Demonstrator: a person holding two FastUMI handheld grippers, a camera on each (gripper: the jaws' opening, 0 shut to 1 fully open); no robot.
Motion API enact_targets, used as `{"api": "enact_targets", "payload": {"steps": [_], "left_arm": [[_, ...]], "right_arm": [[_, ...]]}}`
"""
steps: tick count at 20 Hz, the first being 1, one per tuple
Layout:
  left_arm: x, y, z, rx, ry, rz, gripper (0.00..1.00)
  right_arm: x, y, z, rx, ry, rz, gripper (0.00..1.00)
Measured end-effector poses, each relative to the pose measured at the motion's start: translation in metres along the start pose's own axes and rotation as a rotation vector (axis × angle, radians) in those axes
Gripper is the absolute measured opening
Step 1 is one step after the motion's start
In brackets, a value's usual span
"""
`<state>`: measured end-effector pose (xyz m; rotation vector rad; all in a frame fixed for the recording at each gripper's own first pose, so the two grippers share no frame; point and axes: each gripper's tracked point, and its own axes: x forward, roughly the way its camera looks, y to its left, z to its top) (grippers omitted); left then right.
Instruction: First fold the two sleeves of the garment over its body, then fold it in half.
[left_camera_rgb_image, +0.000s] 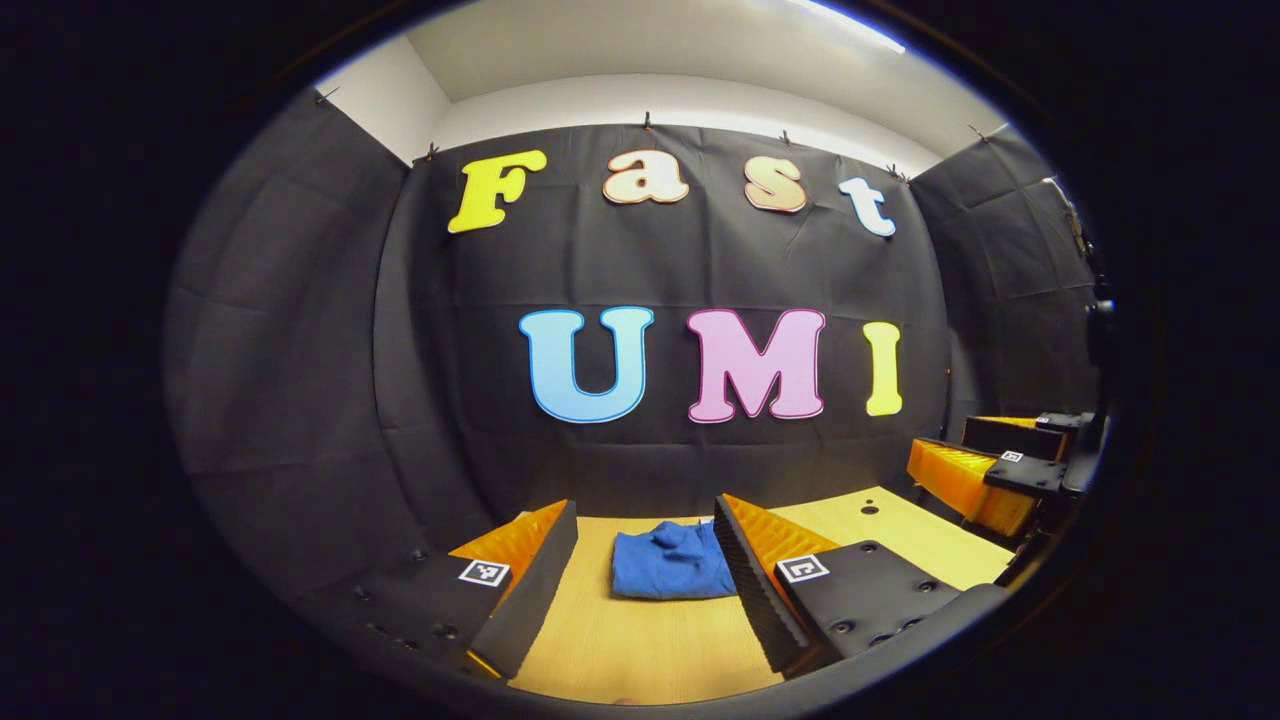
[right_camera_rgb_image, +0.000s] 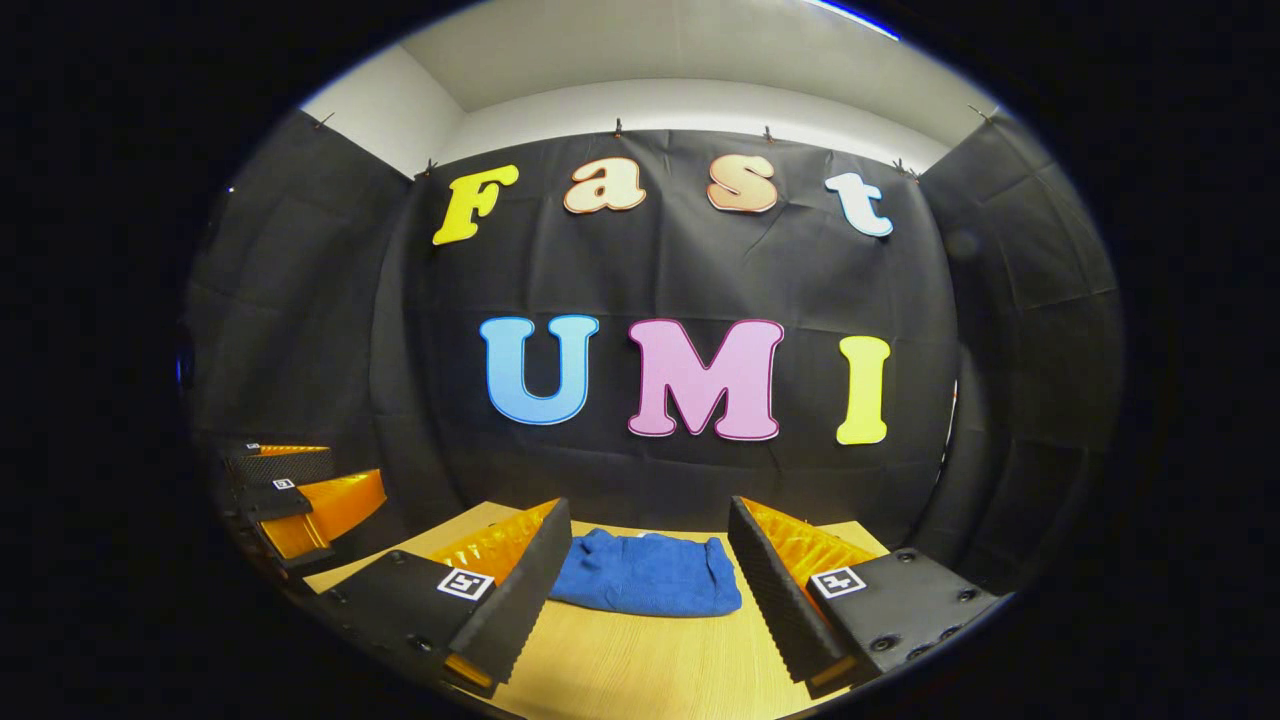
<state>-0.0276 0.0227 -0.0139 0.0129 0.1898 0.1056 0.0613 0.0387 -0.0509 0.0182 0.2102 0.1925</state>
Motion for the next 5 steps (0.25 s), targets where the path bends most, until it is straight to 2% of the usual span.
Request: {"api": "enact_targets", "payload": {"steps": [4, 5], "left_arm": [[0.0022, 0.0003, 0.0003, -0.003, -0.001, -0.003, 0.79], [0.003, 0.0, -0.0012, -0.001, 0.0, -0.004, 0.8]], "right_arm": [[0.001, 0.0, -0.0027, 0.04, 0.022, -0.002, 0.99], [0.0013, -0.0007, -0.0019, 0.046, 0.024, -0.006, 0.91]]}}
